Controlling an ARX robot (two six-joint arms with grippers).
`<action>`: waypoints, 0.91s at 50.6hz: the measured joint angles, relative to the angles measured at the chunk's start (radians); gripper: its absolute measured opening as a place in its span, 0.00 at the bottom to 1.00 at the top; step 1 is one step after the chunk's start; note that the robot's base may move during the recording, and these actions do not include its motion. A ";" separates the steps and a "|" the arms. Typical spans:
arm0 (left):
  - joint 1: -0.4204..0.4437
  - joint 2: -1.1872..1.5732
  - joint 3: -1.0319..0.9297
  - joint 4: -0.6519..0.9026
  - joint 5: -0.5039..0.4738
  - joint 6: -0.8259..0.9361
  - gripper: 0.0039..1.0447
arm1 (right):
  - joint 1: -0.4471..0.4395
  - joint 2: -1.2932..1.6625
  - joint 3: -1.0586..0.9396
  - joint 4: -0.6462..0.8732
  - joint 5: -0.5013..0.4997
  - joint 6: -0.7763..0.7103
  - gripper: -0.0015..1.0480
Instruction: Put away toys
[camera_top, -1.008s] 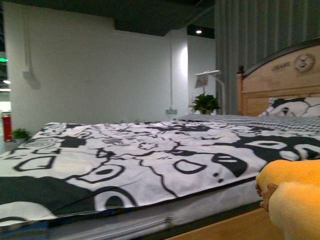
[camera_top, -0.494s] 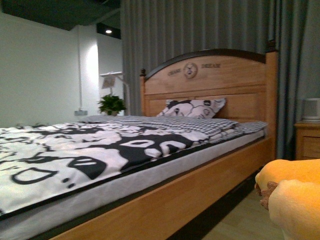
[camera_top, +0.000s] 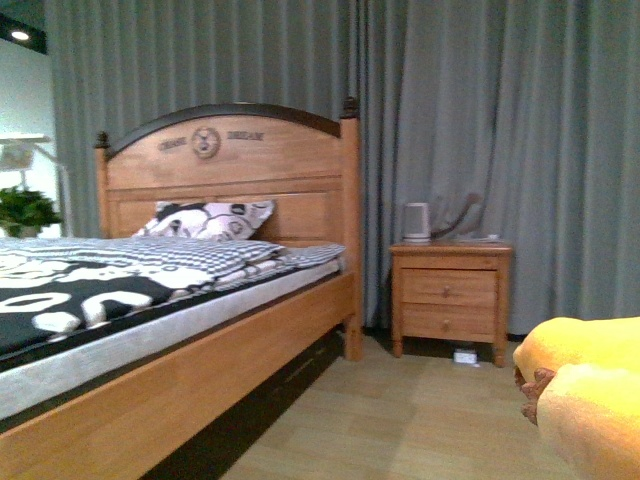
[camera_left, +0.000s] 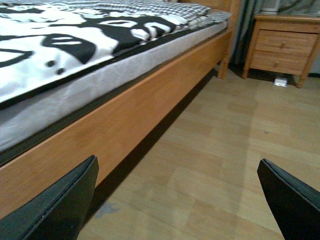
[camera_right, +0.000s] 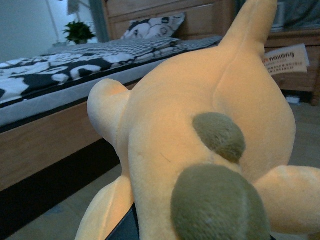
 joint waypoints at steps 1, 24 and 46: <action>0.000 0.000 0.000 0.000 0.000 0.000 0.95 | 0.000 0.000 0.000 0.000 0.000 0.000 0.16; 0.000 0.000 0.000 0.000 0.005 0.001 0.95 | -0.003 0.000 0.000 0.000 0.009 0.000 0.16; 0.000 0.000 0.000 0.000 0.000 0.000 0.95 | -0.002 0.000 0.000 0.000 -0.007 0.000 0.16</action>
